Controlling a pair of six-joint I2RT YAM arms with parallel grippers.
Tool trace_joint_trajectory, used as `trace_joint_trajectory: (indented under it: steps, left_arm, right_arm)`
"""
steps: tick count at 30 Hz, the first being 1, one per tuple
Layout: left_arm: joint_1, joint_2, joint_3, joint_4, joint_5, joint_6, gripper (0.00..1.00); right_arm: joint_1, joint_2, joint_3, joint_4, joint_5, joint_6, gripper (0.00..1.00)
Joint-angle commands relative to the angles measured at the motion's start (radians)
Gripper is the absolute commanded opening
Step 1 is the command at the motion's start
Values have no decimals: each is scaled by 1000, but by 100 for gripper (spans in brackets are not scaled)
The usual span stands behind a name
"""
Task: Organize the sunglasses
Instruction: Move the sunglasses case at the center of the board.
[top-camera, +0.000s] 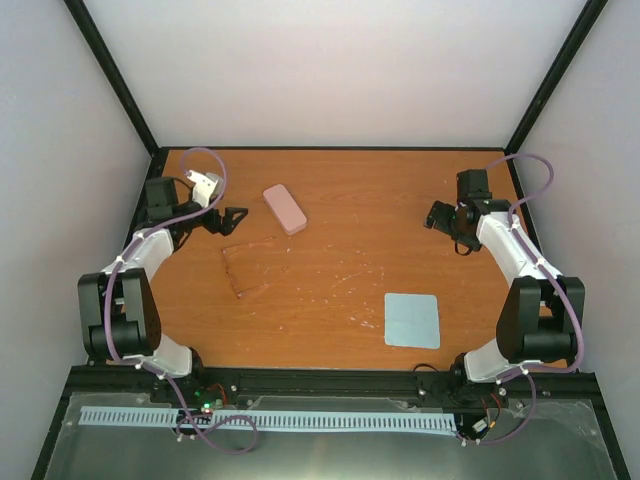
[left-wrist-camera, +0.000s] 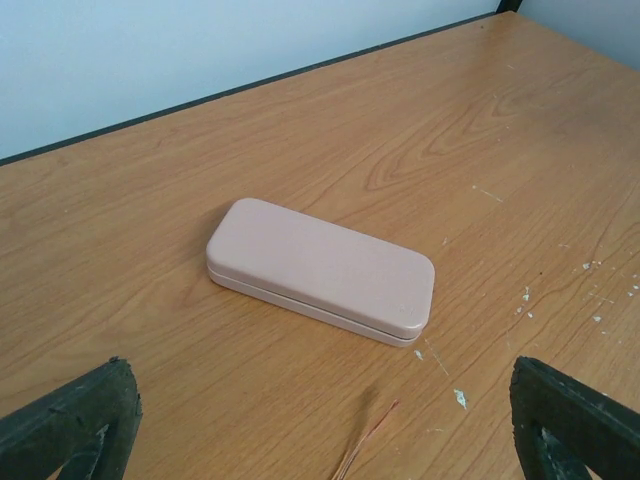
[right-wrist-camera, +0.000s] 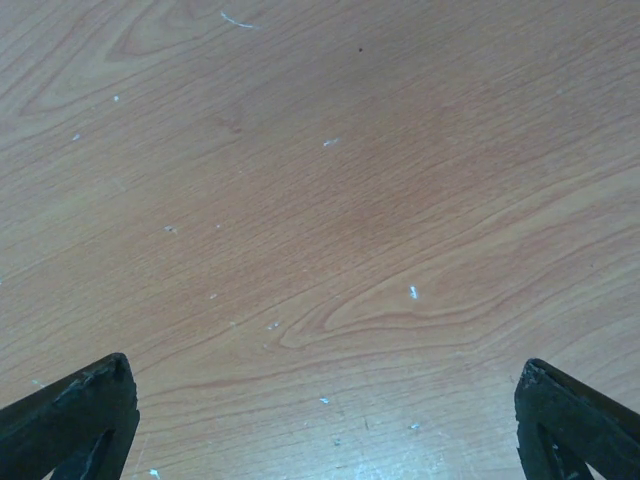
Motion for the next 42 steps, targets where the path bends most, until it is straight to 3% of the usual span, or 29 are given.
trace_joint_trajectory:
  steps: [1,6,11,14,16,19,22,29,32,42]
  left_arm:
    - [-8,22,60,-19,17,29,100]
    - [-8,71,115,-33,-5,1,94]
    - [-8,138,190,-26,-23,3,68]
    - [-8,206,255,-43,-46,14,59]
    - [-8,265,323,-78,-59,21,56]
    - [-9,385,463,-185,-77,27,47]
    - [-10,515,644,-302,-89,36,36]
    - [-82,751,921,-456,-213,77,34]
    - [-129,823,999,-523,-276,112,34]
    - [-197,891,1004,-537,-328,154,34]
  right_arm:
    - [5,-18,6,-17,44,12,100]
    - [5,-30,4,21,-22,-14,100]
    - [51,-31,-9,141,-136,10,96]
    - [154,48,57,136,-85,0,92]
    - [226,127,132,108,-42,-16,87]
    - [323,250,244,88,-13,-30,67]
    - [395,379,372,66,11,-57,65]
    - [485,585,634,7,68,-108,66]
    - [492,614,673,18,77,-108,65]
    - [494,621,695,49,57,-111,65]
